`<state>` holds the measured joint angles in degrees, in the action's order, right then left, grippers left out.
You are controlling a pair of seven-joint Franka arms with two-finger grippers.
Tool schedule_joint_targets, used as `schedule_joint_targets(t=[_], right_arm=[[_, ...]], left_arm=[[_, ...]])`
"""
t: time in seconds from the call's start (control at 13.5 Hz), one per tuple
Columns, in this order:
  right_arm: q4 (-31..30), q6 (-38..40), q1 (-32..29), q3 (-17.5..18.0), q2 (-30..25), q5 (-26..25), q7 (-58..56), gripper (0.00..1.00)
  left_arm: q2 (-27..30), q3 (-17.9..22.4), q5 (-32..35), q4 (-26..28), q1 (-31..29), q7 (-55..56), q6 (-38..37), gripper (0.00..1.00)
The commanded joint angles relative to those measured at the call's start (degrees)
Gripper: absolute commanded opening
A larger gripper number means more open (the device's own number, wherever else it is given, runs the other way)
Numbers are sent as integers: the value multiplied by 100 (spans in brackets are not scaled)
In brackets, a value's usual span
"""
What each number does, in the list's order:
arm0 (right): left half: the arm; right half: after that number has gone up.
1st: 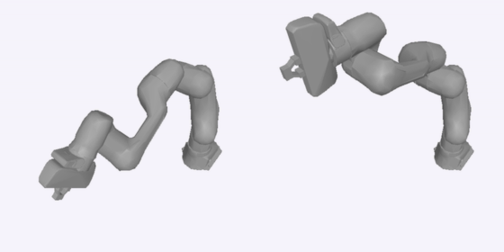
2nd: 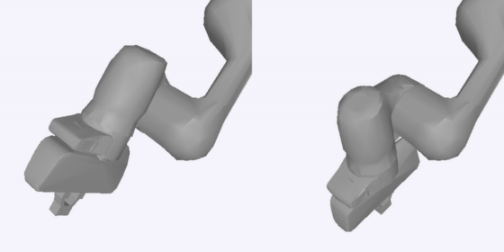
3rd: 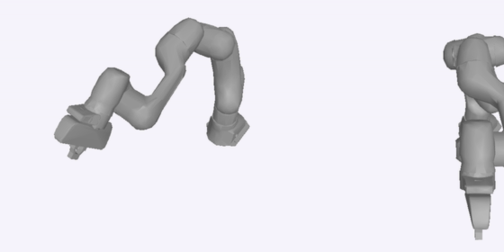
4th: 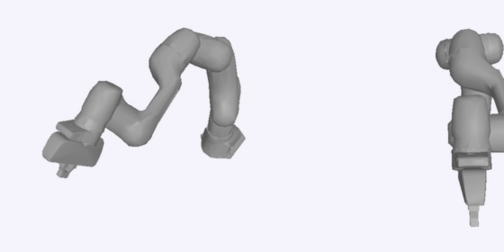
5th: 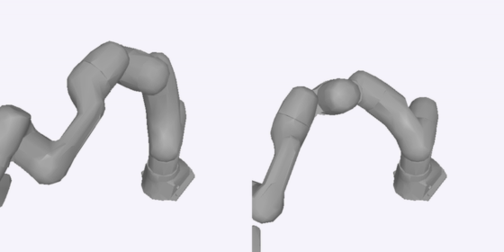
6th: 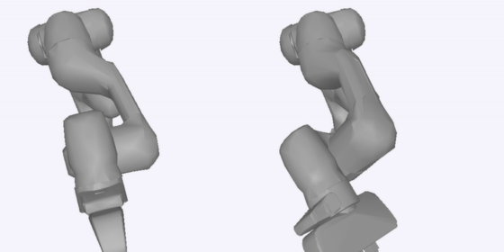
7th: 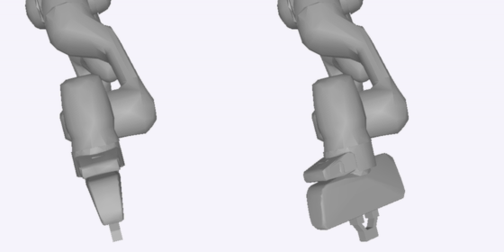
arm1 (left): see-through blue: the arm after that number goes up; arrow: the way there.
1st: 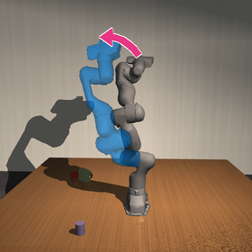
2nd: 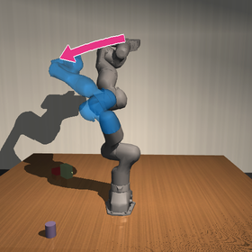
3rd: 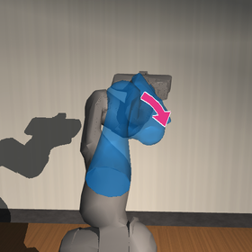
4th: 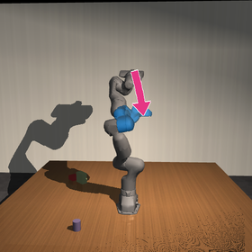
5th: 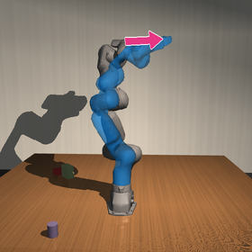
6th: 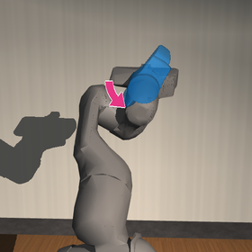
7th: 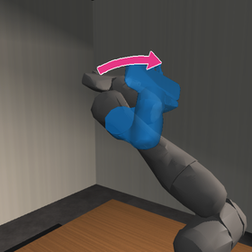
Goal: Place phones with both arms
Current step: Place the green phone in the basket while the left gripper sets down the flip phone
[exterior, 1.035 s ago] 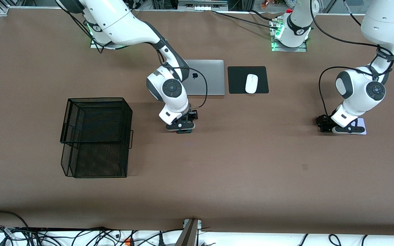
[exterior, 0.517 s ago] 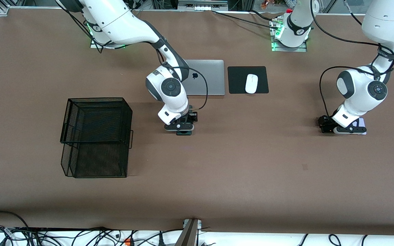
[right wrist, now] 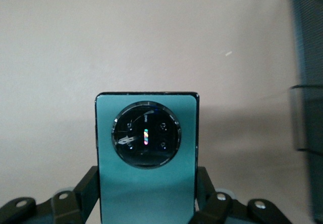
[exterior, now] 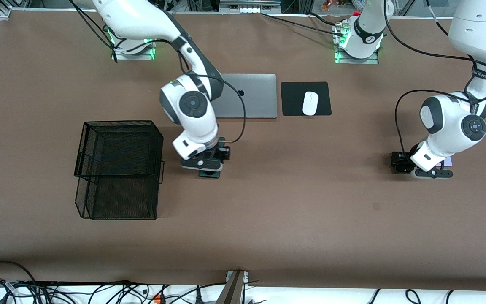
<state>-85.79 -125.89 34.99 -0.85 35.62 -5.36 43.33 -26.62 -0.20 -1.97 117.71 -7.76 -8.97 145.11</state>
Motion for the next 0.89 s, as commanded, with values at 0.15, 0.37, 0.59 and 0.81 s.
schedule_joint_targets(t=[0.15,0.37,0.59,0.81], right_arm=[[493,1293,-693,6,-493,17,-1393,0],[458,1970,-1212,-3,-766,26,-2597,0],[196,2279,-1687,-56,-994,157,-3548,0],[-655,2192,-1776,-450,-1468,228,-4067,0]], left_arm=[[-221,-32,-111,-661,1098,1551,-440,0],[-370,-32,-102,-977,1968,2966,-466,0],[-730,-32,-85,-1722,2847,4407,-1088,0],[-1195,-32,-67,-2602,3630,5630,-1327,0]])
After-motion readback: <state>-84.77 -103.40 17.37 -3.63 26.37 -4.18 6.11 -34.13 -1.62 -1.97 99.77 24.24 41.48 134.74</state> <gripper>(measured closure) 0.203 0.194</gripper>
